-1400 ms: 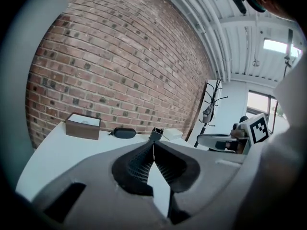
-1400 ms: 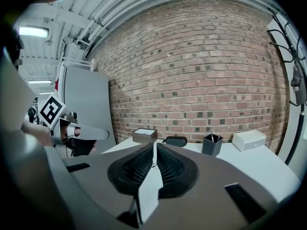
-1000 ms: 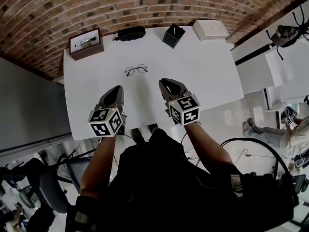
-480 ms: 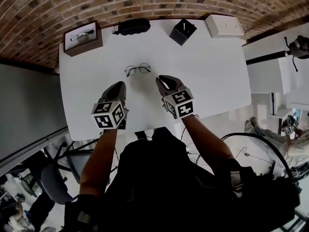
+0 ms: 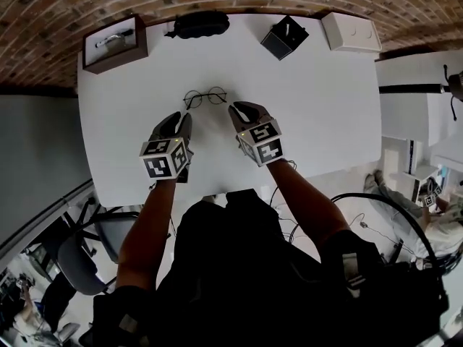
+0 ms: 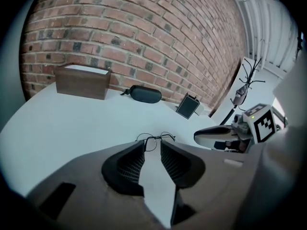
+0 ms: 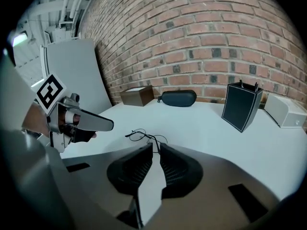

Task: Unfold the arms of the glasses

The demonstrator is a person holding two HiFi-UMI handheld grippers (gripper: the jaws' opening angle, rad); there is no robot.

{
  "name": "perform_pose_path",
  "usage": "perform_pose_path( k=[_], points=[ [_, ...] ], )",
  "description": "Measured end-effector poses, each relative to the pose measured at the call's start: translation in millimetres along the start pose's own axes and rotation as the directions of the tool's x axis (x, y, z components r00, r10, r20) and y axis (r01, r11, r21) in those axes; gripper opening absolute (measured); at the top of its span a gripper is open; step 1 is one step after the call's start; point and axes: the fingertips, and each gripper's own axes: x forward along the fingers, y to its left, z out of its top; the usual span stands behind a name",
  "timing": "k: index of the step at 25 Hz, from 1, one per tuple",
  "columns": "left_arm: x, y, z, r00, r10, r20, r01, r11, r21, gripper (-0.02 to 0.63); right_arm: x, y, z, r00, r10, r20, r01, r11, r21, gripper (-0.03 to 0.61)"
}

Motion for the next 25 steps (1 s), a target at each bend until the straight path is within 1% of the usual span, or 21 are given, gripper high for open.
perform_pose_path(
  k=[5, 9, 12, 13, 15, 19, 22, 25],
  points=[
    [15.4, 8.9, -13.6, 0.998, 0.029, -0.050, -0.030, 0.999, -0.015, 0.098, 21.3, -3.3, -13.1, 0.999, 0.013, -0.050, -0.014, 1.000, -0.022, 0.012],
    [28.7, 13.3, -20.1, 0.996, 0.045, -0.083, -0.044, 0.999, 0.012, 0.098, 33.8, -4.5, -18.3, 0.996, 0.027, -0.084, -0.030, 0.999, -0.042, 0.015],
    [37.6, 15.9, -24.6, 0.993, 0.045, -0.112, -0.044, 0.999, 0.016, 0.098, 41.9, -4.4, -21.3, 0.993, 0.034, -0.111, -0.040, 0.998, -0.053, 0.043],
    [39.5, 16.7, -25.5, 0.992, 0.047, -0.118, -0.046, 0.999, 0.015, 0.098, 44.2, -4.8, -22.5, 0.992, 0.031, -0.122, -0.039, 0.997, -0.059, 0.058],
    [42.0, 18.2, -25.7, 0.991, 0.055, -0.125, -0.052, 0.998, 0.020, 0.098, 47.5, -6.5, -23.8, 0.991, 0.024, -0.135, -0.033, 0.997, -0.068, 0.064],
    [45.7, 17.7, -26.1, 0.989, 0.061, -0.135, -0.056, 0.998, 0.040, 0.098, 52.2, -7.6, -26.2, 0.988, 0.026, -0.155, -0.038, 0.996, -0.075, 0.064],
    [48.7, 17.3, -29.6, 0.986, 0.067, -0.151, -0.059, 0.997, 0.057, 0.098, 54.1, -6.5, -28.1, 0.985, 0.022, -0.173, -0.041, 0.993, -0.107, 0.064],
    [50.9, 17.4, -33.5, 0.984, 0.066, -0.168, -0.058, 0.997, 0.055, 0.097, 55.5, -6.9, -28.1, 0.983, 0.006, -0.182, -0.031, 0.991, -0.134, 0.063]
  ],
)
